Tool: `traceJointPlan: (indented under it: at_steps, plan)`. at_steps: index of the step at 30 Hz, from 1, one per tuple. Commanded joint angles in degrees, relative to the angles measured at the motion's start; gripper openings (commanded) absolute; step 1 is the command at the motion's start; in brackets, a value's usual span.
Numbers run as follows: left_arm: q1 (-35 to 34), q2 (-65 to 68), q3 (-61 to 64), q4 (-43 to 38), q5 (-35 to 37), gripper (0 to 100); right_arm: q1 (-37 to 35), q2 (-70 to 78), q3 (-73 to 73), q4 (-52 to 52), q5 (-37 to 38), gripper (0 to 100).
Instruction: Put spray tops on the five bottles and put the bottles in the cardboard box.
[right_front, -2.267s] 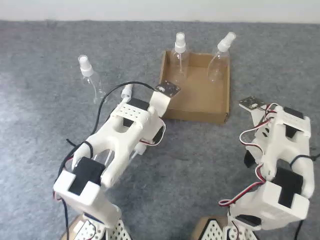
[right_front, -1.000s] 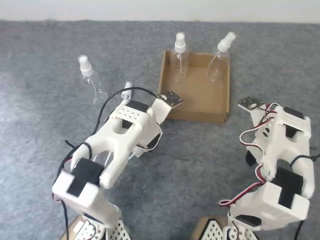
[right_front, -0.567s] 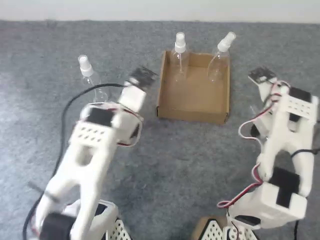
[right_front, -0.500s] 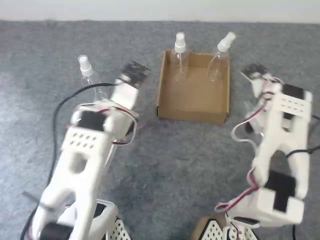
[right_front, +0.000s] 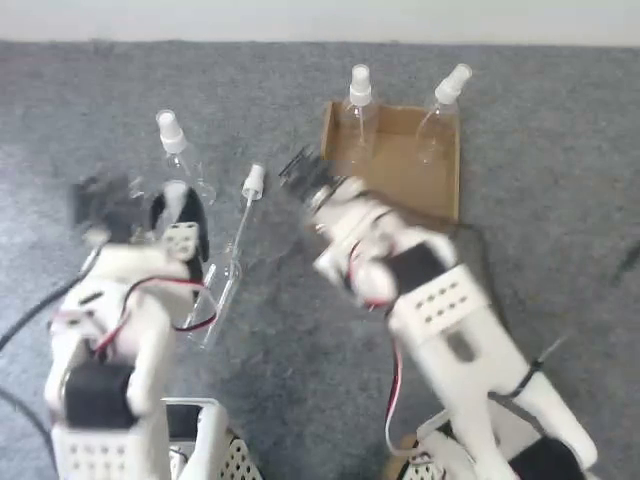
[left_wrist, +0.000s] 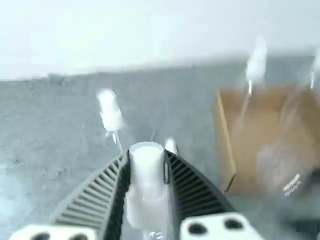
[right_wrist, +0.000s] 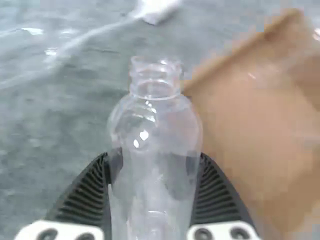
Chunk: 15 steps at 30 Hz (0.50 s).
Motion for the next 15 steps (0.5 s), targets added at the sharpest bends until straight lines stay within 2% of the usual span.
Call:
traceJointPlan:
  at_steps: [1, 6, 11, 15]
  plan:
    - [-0.9, -6.2, -0.4, -4.1, 5.3, 1, -5.8, -3.8, 5.3, -8.2, -1.1, 0.6]
    - [-0.7, -6.7, -0.4, -9.4, 10.7, 1, -7.7, -5.7, 11.5, -13.8, -1.6, 0.6]
    - [-0.7, -6.9, -0.4, -13.5, 20.9, 1, -8.3, -8.5, 17.6, -21.3, -1.6, 0.6]
    - [-0.7, -6.9, 0.7, -14.6, 23.6, 1, -8.3, -12.1, 20.6, -22.2, -1.6, 0.6]
